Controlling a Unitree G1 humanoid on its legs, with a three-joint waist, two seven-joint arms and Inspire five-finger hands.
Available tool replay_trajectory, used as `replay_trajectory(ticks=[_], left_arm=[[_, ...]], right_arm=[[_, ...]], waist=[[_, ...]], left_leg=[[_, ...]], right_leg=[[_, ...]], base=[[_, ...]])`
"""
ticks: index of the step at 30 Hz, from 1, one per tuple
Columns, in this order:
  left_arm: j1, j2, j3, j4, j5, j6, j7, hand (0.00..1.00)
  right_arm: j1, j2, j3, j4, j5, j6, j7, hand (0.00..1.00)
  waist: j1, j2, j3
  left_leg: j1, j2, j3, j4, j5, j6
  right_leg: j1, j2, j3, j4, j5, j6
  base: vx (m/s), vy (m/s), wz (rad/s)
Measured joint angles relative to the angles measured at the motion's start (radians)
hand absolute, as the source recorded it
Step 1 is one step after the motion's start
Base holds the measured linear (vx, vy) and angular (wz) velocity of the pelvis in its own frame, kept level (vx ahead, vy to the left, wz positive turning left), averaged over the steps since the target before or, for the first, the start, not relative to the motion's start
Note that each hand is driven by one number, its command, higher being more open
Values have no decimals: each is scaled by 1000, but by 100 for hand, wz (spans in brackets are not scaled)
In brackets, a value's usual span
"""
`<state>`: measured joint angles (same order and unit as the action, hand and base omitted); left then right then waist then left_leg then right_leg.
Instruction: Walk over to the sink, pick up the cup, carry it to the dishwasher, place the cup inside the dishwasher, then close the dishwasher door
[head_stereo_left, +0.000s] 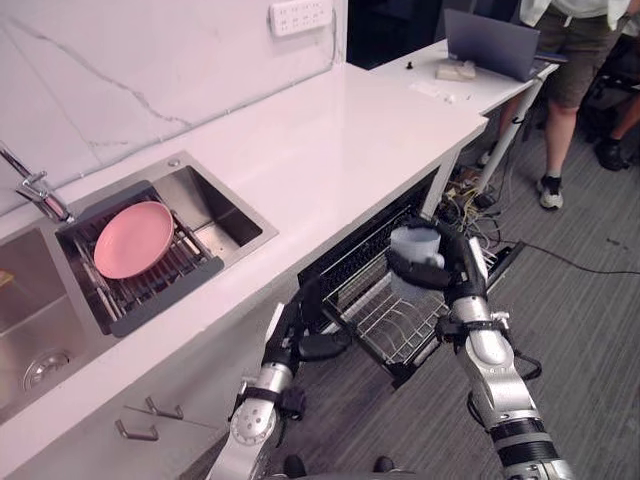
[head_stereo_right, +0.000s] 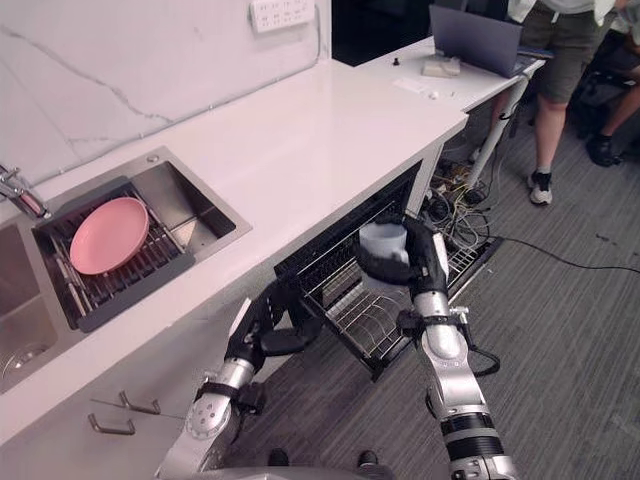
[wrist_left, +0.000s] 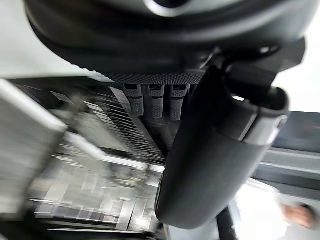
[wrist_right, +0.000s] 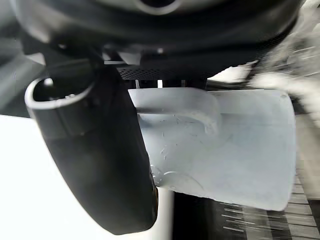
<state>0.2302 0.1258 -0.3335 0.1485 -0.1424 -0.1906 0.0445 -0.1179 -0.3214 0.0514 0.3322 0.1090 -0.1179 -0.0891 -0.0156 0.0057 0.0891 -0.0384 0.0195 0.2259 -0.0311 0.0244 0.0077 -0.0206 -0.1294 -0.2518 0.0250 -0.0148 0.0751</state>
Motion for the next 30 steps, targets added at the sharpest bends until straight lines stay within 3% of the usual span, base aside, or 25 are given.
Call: replay_trajectory(ticks=[7, 12, 13, 18, 25, 30], left_arm=[[-41, 32, 69, 109, 26, -1, 4, 90], [-125, 30, 138, 246, 27, -1, 75, 90], [-133, 30, 144, 257, 27, -1, 83, 90], [-182, 21, 185, 303, 25, -1, 132, 90], [-227, 4, 190, 332, 25, -1, 152, 90], [-234, -12, 230, 340, 25, -1, 155, 90]], right_arm=[[-274, -57, 0, 269, -115, 19, -44, 30], [-555, -130, -3, 485, -165, 30, -115, 30], [-576, -138, -4, 506, -174, 31, -120, 90], [-638, -158, -10, 568, -181, 58, -153, 90], [-634, -122, -83, 533, -170, 75, -178, 90], [-510, -85, -117, 263, -135, 71, -201, 90]], waist=[[20, 9, 205], [49, 46, 311], [52, 50, 317], [71, 57, 344], [73, 56, 351], [62, 40, 361]], left_leg=[[-138, -8, -54, 57, 40, 13], [-244, -19, -87, 72, 86, 17], [-253, -20, -90, 72, 90, 18], [-311, -33, -107, 70, 113, 20], [-318, -36, -112, 59, 123, 21], [-274, -33, -115, 55, 118, 15]], right_leg=[[-157, -37, -49, 171, -39, -19], [-287, -68, -70, 284, -58, -35], [-299, -71, -72, 292, -59, -37], [-385, -101, -80, 378, -94, -43], [-400, -106, -83, 396, -109, -45], [-345, -99, -87, 369, -108, -44]], base=[[-159, 10, 29], [-141, 16, 24], [-71, 8, 16], [-31, -5, 15], [40, -12, 3], [48, 8, -1]])
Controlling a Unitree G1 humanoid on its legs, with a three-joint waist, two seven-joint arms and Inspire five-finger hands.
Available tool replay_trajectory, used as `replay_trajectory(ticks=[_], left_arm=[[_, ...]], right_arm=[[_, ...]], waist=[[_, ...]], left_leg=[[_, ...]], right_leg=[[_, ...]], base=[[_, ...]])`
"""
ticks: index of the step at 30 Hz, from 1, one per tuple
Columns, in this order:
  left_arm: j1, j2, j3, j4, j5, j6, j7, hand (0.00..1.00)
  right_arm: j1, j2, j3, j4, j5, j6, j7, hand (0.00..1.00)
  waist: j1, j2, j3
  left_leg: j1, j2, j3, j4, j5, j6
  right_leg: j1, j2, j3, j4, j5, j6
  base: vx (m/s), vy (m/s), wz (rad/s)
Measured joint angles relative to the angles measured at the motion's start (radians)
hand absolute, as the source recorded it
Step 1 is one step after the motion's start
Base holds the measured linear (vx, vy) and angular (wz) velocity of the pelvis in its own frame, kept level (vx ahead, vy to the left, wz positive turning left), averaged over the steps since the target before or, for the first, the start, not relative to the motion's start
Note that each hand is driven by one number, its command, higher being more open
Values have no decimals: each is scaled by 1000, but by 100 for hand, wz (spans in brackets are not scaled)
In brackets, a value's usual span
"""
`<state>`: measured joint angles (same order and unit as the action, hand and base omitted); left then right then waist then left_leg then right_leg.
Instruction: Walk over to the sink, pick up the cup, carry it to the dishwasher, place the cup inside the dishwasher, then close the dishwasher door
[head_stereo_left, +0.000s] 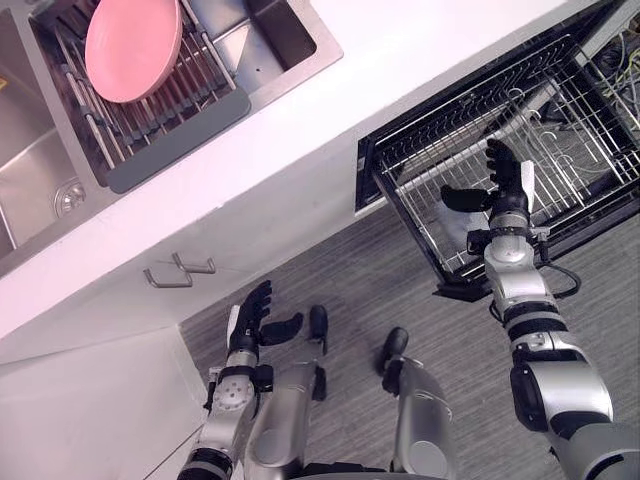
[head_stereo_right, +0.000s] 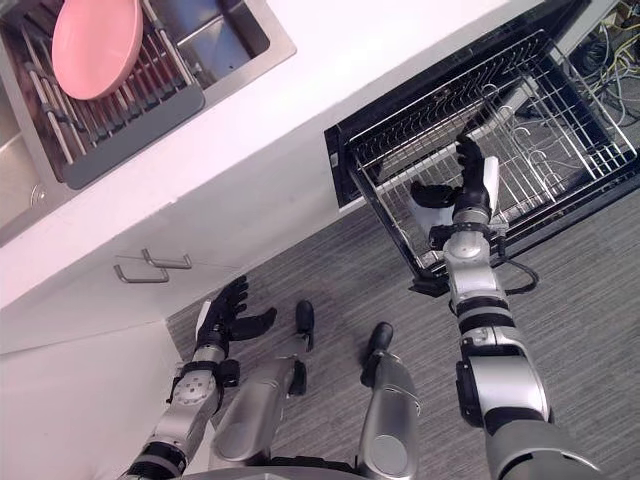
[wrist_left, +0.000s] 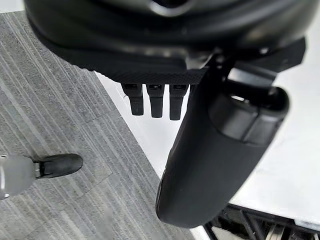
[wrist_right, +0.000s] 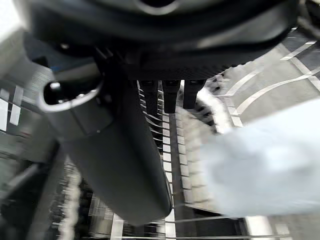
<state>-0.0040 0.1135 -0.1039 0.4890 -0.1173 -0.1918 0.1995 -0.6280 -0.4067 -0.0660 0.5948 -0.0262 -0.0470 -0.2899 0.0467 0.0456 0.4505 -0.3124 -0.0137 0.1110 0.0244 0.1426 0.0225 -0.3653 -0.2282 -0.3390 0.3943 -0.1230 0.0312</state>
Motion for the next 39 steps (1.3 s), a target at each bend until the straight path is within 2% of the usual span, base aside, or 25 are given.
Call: replay_trajectory(ticks=[2, 4, 6, 10, 13, 16, 19, 21, 22, 23, 24, 26, 28, 31, 32, 33, 34, 35, 36, 37, 39], left_arm=[[3, -2, 13, 2, 0, 0, 0, 90], [4, -3, 29, 13, 0, 0, -1, 90], [9, -3, 55, 45, 0, 7, -2, 90], [42, 0, 80, 90, 1, 22, -3, 90], [72, -14, 108, 141, 3, 37, -7, 90], [97, -20, 116, 161, 2, 42, -8, 90], [104, -28, 117, 180, 2, 41, -8, 90], [105, -33, 117, 190, 3, 41, -8, 90], [105, -40, 116, 195, 3, 41, -8, 90], [108, -51, 116, 204, 3, 40, -9, 90], [113, -58, 114, 223, 3, 40, -10, 90], [130, -61, 101, 240, 3, 41, -13, 90], [154, -57, 100, 240, 6, 42, -16, 90], [185, -30, 115, 260, 17, 46, -31, 90], [184, -31, 118, 260, 19, 46, -35, 90], [184, -28, 116, 261, 22, 46, -36, 90], [183, -26, 110, 262, 31, 46, -44, 90], [182, -17, 93, 259, 42, 42, -51, 90], [183, -11, 85, 258, 42, 42, -53, 90], [184, -1, 73, 258, 42, 43, -53, 90], [184, 2, 73, 258, 43, 42, -54, 90]], right_arm=[[92, 33, -11, -145, 5, -5, -8, 90], [156, 64, -11, -242, 5, -17, -8, 90], [280, 123, -11, -396, 6, -35, -3, 90], [461, 207, -21, -589, 8, -51, 24, 90], [624, 266, -40, -781, 26, -64, 51, 90], [667, 292, -38, -890, 24, -102, 56, 90], [680, 296, -32, -949, 17, -145, 62, 90], [680, 295, -25, -968, 1, -160, 64, 90], [680, 291, -24, -969, 0, -166, 64, 90], [680, 285, -22, -966, -4, -166, 63, 90], [680, 271, -13, -965, -6, -166, 63, 90], [676, 225, -3, -962, -10, -167, 68, 90], [662, 187, 7, -954, -18, -166, 79, 90], [568, 146, 33, -855, -55, -165, 95, 90], [556, 135, 34, -835, -61, -165, 95, 90], [543, 117, 35, -802, -78, -163, 95, 90], [526, 88, 37, -760, -93, -156, 99, 90], [515, 62, 37, -723, -112, -144, 100, 90], [515, 56, 37, -707, -123, -139, 101, 90], [515, 48, 37, -684, -135, -131, 108, 90], [513, 34, 37, -679, -158, -131, 111, 90]], waist=[[-4, -8, 3], [-8, -15, 2], [-16, -33, -1], [-39, -69, -22], [-51, -96, -81], [-60, -106, -135], [-60, -100, -178], [-61, -97, -188], [-66, -91, -192], [-64, -81, -200], [-65, -76, -208], [-69, -56, -220], [-61, -46, -226], [-55, -54, -231], [-53, -56, -231], [-51, -59, -234], [-54, -62, -236], [-63, -65, -238], [-68, -67, -240], [-81, -71, -242], [-86, -71, -242]], left_leg=[[32, 4, -2, -9, -10, -10], [52, 8, 4, -16, -14, -7], [90, 15, 12, -22, -26, -10], [147, 25, 19, -31, -47, -16], [180, 33, 15, -35, -60, -24], [212, 33, 3, -33, -65, -32], [219, 29, -31, -20, -69, -37], [214, 28, -15, -8, -69, -37], [204, 36, 47, -1, -74, -33], [196, 67, 173, 25, -129, -5], [184, 108, 307, 72, -159, -8], [169, 155, 435, 134, -174, 8], [150, 139, 421, 159, -187, 14], [146, 95, 412, 227, -254, 43], [146, 85, 409, 243, -271, 44], [150, 75, 397, 257, -290, 53], [156, 50, 375, 268, -311, 70], [170, 31, 345, 261, -318, 82], [176, 24, 324, 256, -320, 84], [191, 16, 278, 245, -321, 88], [207, 9, 237, 232, -312, 85]], right_leg=[[36, 9, -3, -19, 1, 2], [55, 17, 1, -31, 2, 3], [95, 29, 6, -55, 3, 4], [164, 47, 6, -99, 3, 6], [224, 63, -7, -153, 6, 11], [286, 69, -32, -196, 7, 13], [333, 70, -77, -222, 7, 14], [360, 65, -118, -226, 3, 19], [374, 62, -147, -226, -2, 21], [388, 59, -186, -223, -8, 24], [403, 49, -216, -223, -10, 29], [414, 33, -261, -214, -17, 44], [411, 7, -272, -191, -34, 55], [402, -78, -280, -84, -95, 78], [404, -98, -282, -60, -108, 77], [404, -121, -281, -4, -122, 62], [370, -163, -238, 107, -115, 36], [304, -189, -131, 241, -95, -15], [278, -183, -68, 284, -97, -23], [243, -131, 39, 297, -147, -7], [205, -72, 126, 265, -171, -2]], base=[[34, 18, -3], [27, 14, -12], [53, 2, -14], [102, -11, -9], [148, -26, 1], [130, -28, 17], [57, -25, 40], [-20, -7, 59], [-95, 32, 74], [-82, 49, 91], [-59, 67, 80], [7, 109, 73], [20, 166, 47], [47, 160, 21], [100, 152, 22], [128, 176, 35], [138, 165, 56], [122, 147, 67], [156, 102, 92], [147, 35, 82], [176, -7, 80]])
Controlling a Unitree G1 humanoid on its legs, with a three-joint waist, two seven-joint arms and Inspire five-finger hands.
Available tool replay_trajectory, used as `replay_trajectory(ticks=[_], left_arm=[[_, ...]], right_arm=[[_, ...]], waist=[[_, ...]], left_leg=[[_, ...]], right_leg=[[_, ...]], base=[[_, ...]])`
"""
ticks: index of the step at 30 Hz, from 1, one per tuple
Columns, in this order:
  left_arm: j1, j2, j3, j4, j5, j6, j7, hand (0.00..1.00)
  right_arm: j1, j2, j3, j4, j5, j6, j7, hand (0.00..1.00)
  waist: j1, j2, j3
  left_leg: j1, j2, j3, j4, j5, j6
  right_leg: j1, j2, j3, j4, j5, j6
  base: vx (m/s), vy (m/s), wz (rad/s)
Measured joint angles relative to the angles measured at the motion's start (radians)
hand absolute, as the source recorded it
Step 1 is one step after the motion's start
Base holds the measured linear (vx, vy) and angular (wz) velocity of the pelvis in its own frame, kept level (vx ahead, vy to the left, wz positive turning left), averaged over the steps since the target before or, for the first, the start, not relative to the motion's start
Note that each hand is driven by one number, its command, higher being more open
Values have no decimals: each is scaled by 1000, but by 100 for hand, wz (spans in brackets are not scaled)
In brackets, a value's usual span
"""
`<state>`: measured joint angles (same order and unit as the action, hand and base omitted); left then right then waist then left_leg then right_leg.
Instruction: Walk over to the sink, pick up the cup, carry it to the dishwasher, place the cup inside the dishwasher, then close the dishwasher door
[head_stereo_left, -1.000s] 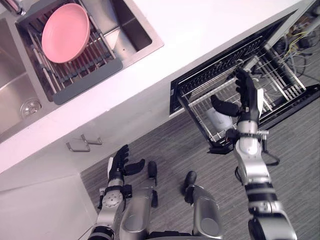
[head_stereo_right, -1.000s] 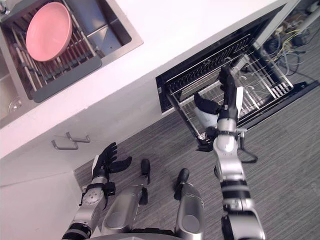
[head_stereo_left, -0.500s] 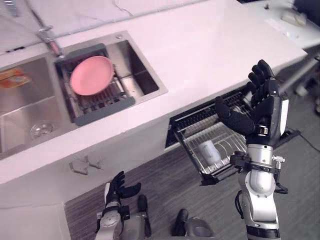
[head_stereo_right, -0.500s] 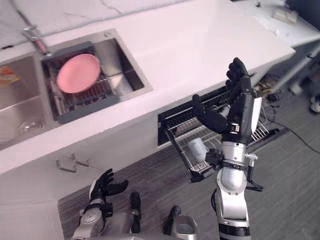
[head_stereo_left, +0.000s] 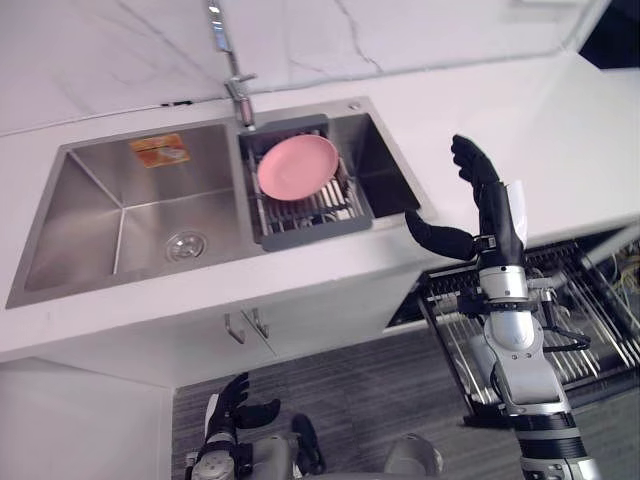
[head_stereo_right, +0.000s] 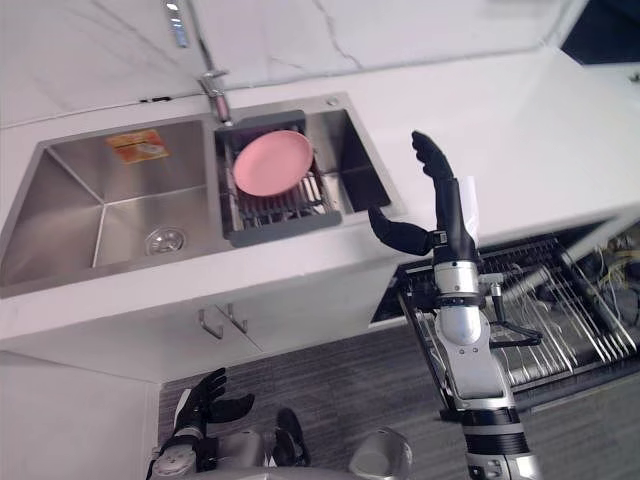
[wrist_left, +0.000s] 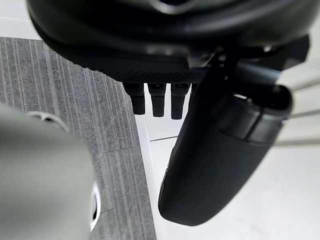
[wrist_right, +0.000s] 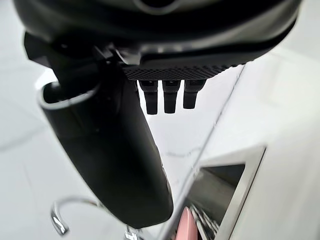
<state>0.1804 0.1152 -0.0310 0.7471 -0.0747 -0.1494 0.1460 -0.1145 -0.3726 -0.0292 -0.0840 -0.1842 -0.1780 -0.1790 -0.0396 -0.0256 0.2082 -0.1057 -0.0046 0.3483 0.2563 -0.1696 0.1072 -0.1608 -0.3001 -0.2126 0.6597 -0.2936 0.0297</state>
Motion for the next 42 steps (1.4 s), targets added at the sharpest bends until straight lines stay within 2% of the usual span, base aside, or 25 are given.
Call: replay_trajectory(ticks=[2, 3, 4, 5, 6, 8, 9, 13, 17, 22, 25, 32, 37, 42], left_arm=[[-4, 2, -9, 0, 0, 0, 0, 90], [-3, 3, -15, 0, 6, -1, 0, 90], [-1, 5, -15, 1, 17, -1, -1, 90], [1, 13, -16, 5, 21, -1, -1, 90], [4, -1, -16, 10, 27, 1, -2, 90], [23, -16, -16, -2, 39, -11, -7, 90], [29, -18, -16, -2, 39, -11, -20, 90], [31, -24, -23, 0, 41, -10, -31, 90], [28, -21, -43, 2, 63, -11, -38, 90], [27, -18, -44, 5, 67, -11, -37, 90], [27, -15, -45, 10, 76, -11, -36, 90], [27, -15, -44, 6, 76, -11, -35, 90], [26, -15, -43, 5, 76, -12, -34, 90], [14, -13, -37, 6, 75, -12, -23, 90]], right_arm=[[-4, -46, 0, 0, -16, 0, 1, 90], [-7, -73, 0, 0, -27, 1, 2, 90], [-10, -81, 0, 0, -39, 2, 2, 90], [-16, -91, 0, 1, -48, 2, 2, 90], [-23, -102, 1, 15, -56, 5, 4, 90], [-48, -105, 2, 28, -77, 12, 7, 90], [-60, -108, 2, 31, -84, 16, 8, 90], [-69, -144, 4, 44, -96, 20, 17, 90], [-91, -177, 41, 86, -125, 22, 25, 90], [-115, -181, 95, 163, -163, 24, 47, 90], [-127, -181, 128, 208, -170, 24, 53, 90], [-201, -185, 194, 348, -220, 44, 60, 90], [-273, -186, 235, 411, -257, 60, 61, 90], [-383, -190, 279, 493, -329, 78, 50, 90]], waist=[[-7, 0, -3], [-7, -1, -9], [-7, -5, -13], [-9, -19, -22], [-12, 2, -40], [3, 25, -55], [3, 28, -57], [1, 28, -57], [1, 27, -62], [9, 28, -62], [15, 27, -63], [25, 27, -64], [25, 26, -63], [38, 22, -55]], left_leg=[[14, -11, -52, -9, 1, -5], [15, -16, -78, -4, -2, -13], [15, -19, -85, 2, -5, -19], [16, -30, -92, 22, -14, -35], [13, -11, -98, 28, -12, -50], [14, 17, -101, 19, -14, -65], [22, 26, -101, 0, -10, -73], [60, 28, -100, -50, 1, -82], [76, 23, -101, -76, 13, -86], [75, 15, -125, -80, 24, -96], [74, 1, -149, -101, 56, -113], [76, -4, -174, -160, 100, -113], [41, -11, -178, -190, 117, -98], [-6, -10, -196, -213, 145, -88]], right_leg=[[-47, 64, 107, -90, 6, 12], [-65, 86, 148, -160, 26, 31], [-69, 94, 160, -203, 55, 35], [-68, 98, 182, -268, 164, 80], [-46, 107, 167, -287, 175, 91], [-20, 136, 155, -343, 188, 76], [-8, 148, 151, -368, 194, 70], [31, 160, 150, -420, 205, 65], [81, 161, 144, -511, 253, 72], [115, 155, 115, -566, 295, 73], [124, 142, 92, -576, 307, 75], [116, 142, 70, -581, 321, 80], [74, 141, 69, -591, 322, 80], [24, 149, 63, -591, 329, 64]], base=[[242, -56, 90], [211, -79, 74], [264, -127, 75], [243, -150, 72], [244, -152, 57], [221, -119, 5], [196, -93, -10], [152, -22, -5], [77, 56, 1], [15, 59, 17], [-27, 20, 25], [-87, -15, 14], [-171, -30, 1], [-190, -23, 8]])
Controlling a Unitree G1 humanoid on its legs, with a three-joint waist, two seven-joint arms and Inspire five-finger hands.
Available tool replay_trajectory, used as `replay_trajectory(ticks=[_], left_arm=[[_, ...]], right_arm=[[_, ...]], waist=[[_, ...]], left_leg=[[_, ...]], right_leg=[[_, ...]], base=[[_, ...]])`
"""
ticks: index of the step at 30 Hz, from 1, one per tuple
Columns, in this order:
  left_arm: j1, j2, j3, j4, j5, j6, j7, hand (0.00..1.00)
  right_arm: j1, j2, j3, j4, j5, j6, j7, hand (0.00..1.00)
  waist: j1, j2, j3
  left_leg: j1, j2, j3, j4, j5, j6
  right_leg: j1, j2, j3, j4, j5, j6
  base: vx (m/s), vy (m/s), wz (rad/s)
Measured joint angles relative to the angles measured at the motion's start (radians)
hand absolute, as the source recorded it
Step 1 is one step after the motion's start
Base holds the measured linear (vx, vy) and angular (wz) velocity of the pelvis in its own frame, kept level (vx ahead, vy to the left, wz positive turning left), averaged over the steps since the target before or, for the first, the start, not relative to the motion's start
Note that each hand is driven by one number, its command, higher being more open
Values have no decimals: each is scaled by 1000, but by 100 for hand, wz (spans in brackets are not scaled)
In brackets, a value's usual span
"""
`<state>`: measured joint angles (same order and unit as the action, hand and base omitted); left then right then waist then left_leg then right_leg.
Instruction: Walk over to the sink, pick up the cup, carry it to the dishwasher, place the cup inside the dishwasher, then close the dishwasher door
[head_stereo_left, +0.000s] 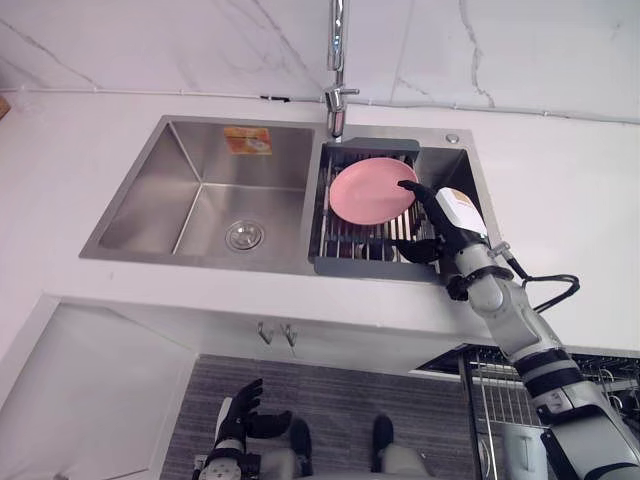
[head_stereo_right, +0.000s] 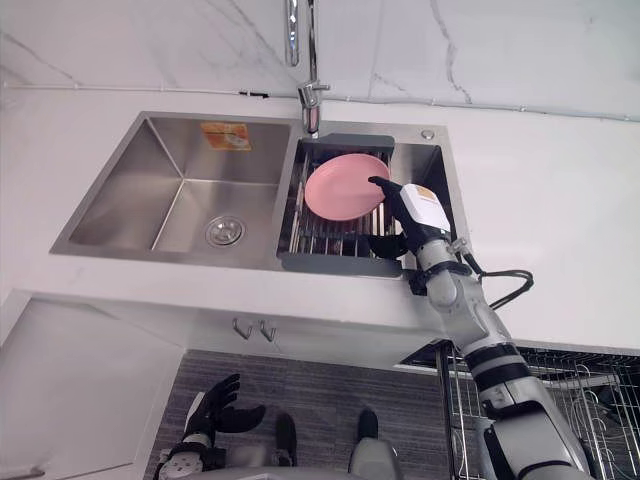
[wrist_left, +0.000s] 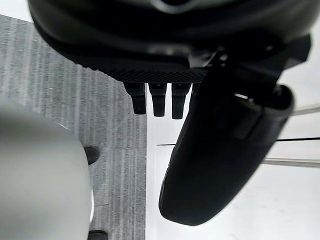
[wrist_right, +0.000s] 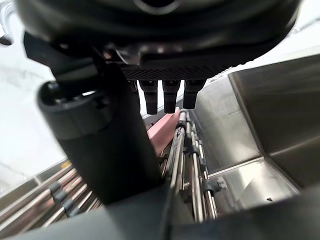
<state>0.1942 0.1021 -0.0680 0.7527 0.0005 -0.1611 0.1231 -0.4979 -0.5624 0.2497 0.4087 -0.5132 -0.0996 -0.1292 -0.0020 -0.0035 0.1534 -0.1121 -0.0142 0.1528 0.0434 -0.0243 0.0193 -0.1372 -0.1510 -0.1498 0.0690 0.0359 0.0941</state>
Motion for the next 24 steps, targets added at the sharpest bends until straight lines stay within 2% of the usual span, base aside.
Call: replay_trajectory(ticks=[2, 6, 9, 10, 12, 15, 17, 20, 24], left_arm=[[-13, 0, 2, -3, -2, -1, 6, 90], [-33, 2, 2, -3, -2, -1, 13, 90], [-49, 4, 3, -5, -21, -1, 33, 90], [-52, 5, 3, -5, -21, -1, 35, 90], [-70, 5, 3, -9, -24, -2, 46, 90], [-92, 5, 2, -10, -42, -3, 46, 90], [-96, 3, 2, -23, -44, -5, 47, 90], [-98, 4, 3, -40, -59, -11, 53, 90], [-117, -3, 4, -50, -59, -24, 53, 90]], right_arm=[[-48, -11, 15, 37, -35, 13, -11, 90], [-117, -20, 44, 54, -80, 21, -34, 90], [-163, -20, 46, 89, -101, 29, -55, 90], [-178, -20, 47, 101, -102, 31, -60, 30], [-253, -21, 47, 155, -102, 42, -76, 30], [-325, -22, 48, 203, -100, 48, -80, 30], [-333, -22, 48, 225, -98, 53, -92, 30], [-359, -25, 44, 227, -93, 40, -123, 30], [-403, -24, 39, 211, -68, 42, -138, 30]], waist=[[18, -2, 19], [20, 0, 53], [37, -2, 76], [39, -1, 79], [44, 0, 102], [47, 0, 129], [63, 1, 132], [63, 3, 135], [64, 18, 162]], left_leg=[[-12, 2, 0, 0, 6, 4], [-52, 9, -2, 16, 11, 1], [-81, 13, -6, 37, 15, 3], [-85, 13, -8, 40, 15, 3], [-101, 17, -20, 66, 13, 3], [-121, 23, -34, 87, 11, 5], [-133, 29, -34, 99, 6, 6], [-141, 36, -33, 110, 3, 3], [-153, 44, -31, 140, -20, 2]], right_leg=[[-7, 0, 1, -4, -1, -7], [-26, 7, -1, -18, 5, -15], [-40, 10, -7, -21, 19, -20], [-40, 10, -10, -21, 22, -22], [-40, 12, -23, -21, 30, -30], [-42, 17, -42, -21, 36, -21], [-49, 23, -43, -18, 36, -22], [-54, 30, -44, -13, 37, -23], [-54, 39, -39, -12, 34, -27]], base=[[-174, -3, 5], [-88, 3, 9], [3, 1, 10], [42, -3, 11], [65, -3, 16], [89, -14, 17], [79, -16, 5], [58, -16, 1], [-4, 1, -5]])
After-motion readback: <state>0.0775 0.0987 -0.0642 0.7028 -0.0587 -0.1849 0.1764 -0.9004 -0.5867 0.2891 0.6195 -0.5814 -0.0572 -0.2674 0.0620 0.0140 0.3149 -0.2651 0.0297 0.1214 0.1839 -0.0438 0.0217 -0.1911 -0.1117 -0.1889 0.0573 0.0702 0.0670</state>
